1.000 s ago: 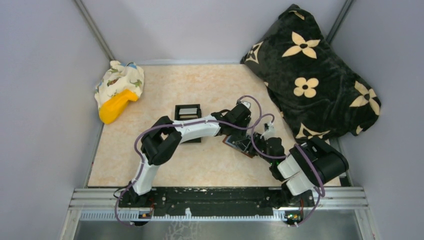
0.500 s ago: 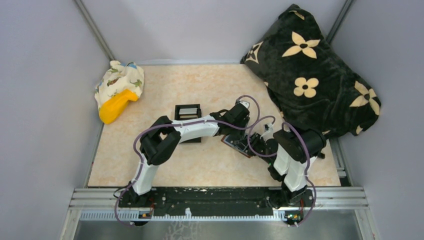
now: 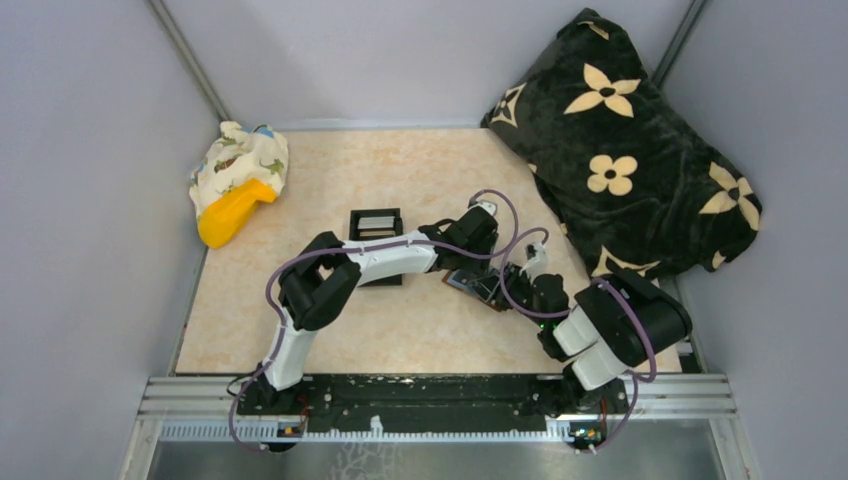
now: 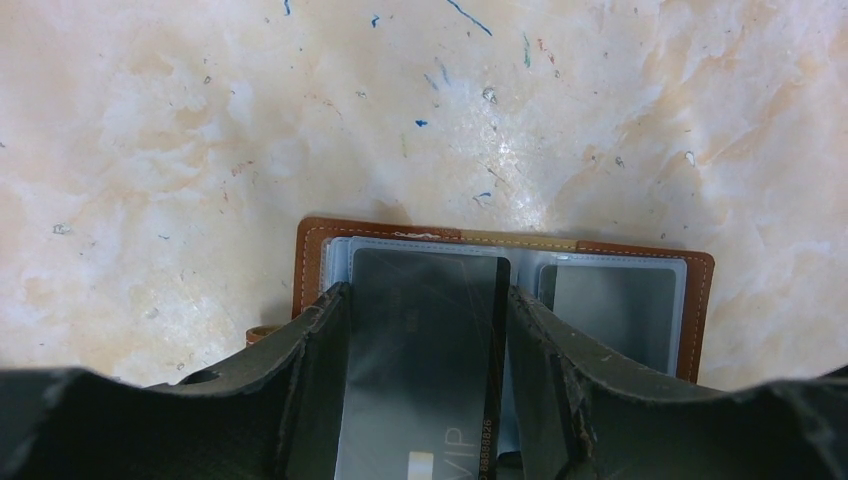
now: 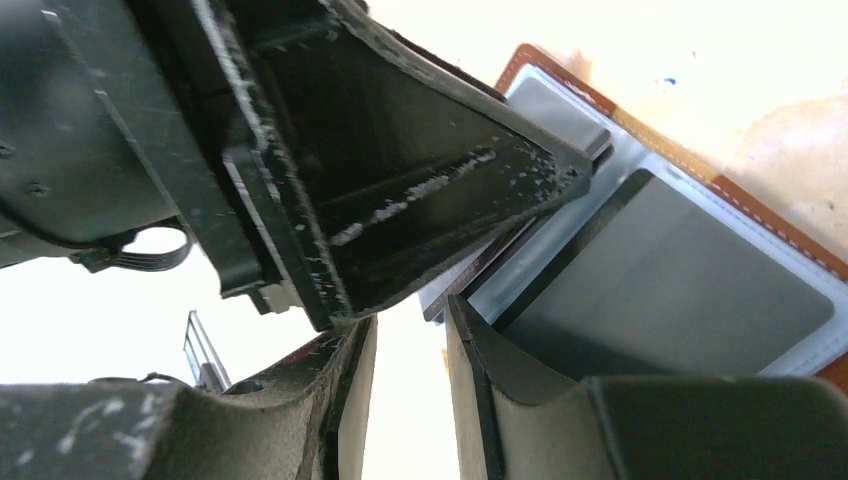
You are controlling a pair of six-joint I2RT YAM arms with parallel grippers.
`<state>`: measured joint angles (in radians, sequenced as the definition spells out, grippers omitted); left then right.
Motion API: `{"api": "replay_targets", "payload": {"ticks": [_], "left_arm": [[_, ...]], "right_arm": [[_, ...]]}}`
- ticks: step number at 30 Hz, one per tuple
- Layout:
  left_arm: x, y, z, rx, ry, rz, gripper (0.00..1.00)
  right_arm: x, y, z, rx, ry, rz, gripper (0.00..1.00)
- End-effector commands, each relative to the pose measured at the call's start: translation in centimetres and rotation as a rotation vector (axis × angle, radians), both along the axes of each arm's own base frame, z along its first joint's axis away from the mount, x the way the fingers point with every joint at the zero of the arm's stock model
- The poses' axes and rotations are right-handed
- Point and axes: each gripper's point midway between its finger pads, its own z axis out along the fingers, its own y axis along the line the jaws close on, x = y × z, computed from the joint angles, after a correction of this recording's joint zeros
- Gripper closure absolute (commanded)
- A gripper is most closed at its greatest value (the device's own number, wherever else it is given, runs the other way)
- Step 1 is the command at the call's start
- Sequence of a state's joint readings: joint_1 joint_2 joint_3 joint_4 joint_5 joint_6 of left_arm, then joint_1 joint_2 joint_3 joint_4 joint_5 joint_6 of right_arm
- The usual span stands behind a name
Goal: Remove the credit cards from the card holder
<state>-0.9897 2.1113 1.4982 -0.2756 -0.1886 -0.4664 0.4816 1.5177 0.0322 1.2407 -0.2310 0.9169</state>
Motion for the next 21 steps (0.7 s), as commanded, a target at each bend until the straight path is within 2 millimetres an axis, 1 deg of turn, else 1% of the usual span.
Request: {"api": "replay_targets", "payload": {"ticks": [1,3,5,8,13,21], "left_arm": [[-6.6,2.5,-6.9,0.124,0.261,-0.045,1.00],[-6.5,2.5,-6.9,0.124,0.260,-0.043,1.00],[-6.5,2.5,-6.9,0.122,0.259,-0.043,1.00],[-6.4,2.4,-6.8,0.118,0.257,-0.041,1.00],[-6.3,2.4,-6.7,0.118,0.249,-0.036,1.00],[-6.5,2.1,-6.5,0.102,0.261,-0.045,1.00]], "right_arm": [[2.2,1.9,4.6,0.113,-0.154,0.025,0.68],[2.0,2.0,4.6,0.139,-0.149,0.030,0.68],[1.8,2.0,3.5,0.144,-0.119,0.029,0.68],[1.5,1.9,2.8,0.157,-0.098,0.027,0.68],[1.4,1.9,2.2,0.178,-0.075,0.022,0.68],[1.7,1.7,2.3,0.178,-0.080,0.003,0.69]]}}
